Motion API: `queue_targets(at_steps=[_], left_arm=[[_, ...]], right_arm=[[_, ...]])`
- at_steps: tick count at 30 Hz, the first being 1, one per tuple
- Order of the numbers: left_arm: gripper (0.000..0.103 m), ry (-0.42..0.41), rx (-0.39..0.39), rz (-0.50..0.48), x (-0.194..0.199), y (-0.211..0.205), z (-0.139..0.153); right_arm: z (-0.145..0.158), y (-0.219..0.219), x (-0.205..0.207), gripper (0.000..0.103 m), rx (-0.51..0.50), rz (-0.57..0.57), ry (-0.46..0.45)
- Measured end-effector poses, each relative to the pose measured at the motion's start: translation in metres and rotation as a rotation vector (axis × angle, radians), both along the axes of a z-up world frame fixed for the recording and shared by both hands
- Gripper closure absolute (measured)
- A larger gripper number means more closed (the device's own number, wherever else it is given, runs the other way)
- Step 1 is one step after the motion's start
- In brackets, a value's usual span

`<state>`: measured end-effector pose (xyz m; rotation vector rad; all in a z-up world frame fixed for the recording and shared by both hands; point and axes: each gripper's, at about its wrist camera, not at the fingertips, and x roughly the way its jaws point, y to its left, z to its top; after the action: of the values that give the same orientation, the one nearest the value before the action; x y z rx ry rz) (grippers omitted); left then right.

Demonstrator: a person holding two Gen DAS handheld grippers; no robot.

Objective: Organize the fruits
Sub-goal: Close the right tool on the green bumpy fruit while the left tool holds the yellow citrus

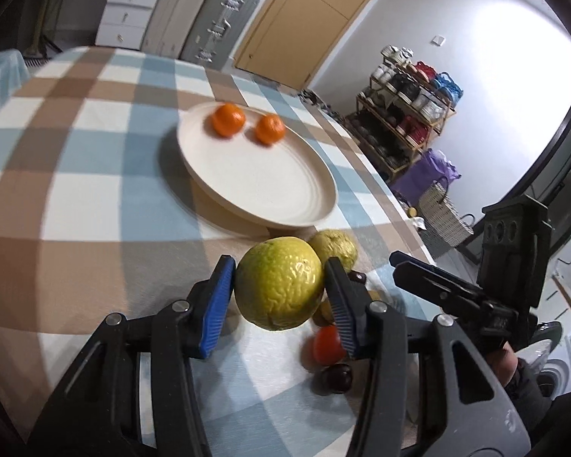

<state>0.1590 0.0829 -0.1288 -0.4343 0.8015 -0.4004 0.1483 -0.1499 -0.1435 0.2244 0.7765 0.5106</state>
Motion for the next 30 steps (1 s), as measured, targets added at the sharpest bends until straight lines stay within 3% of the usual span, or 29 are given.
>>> queue_targets(at_steps=[6,15,21,26,30], left_arm=[[0.057,-0.046,0.003,0.024,-0.011,0.019,0.015],[0.057,-0.038,-0.009,0.043,-0.018,0.032,0.011],[0.057,-0.029,-0.018,0.037,-0.019,0.029,0.007],[0.057,-0.027,-0.015,0.04,-0.019,0.029,0.007],[0.057,-0.027,-0.008,0.046,-0.018,0.028,0.008]], right_arm=[[-0.009,0.012,0.028,0.0,0.035,0.052,0.093],[-0.018,0.033,0.045,0.003,-0.029,0.053,0.098],[-0.022,0.04,0.049,0.02,-0.052,0.061,0.113],[-0.024,0.043,0.048,0.05,-0.076,0.062,0.117],[-0.024,0.039,0.045,0.051,-0.06,0.051,0.113]])
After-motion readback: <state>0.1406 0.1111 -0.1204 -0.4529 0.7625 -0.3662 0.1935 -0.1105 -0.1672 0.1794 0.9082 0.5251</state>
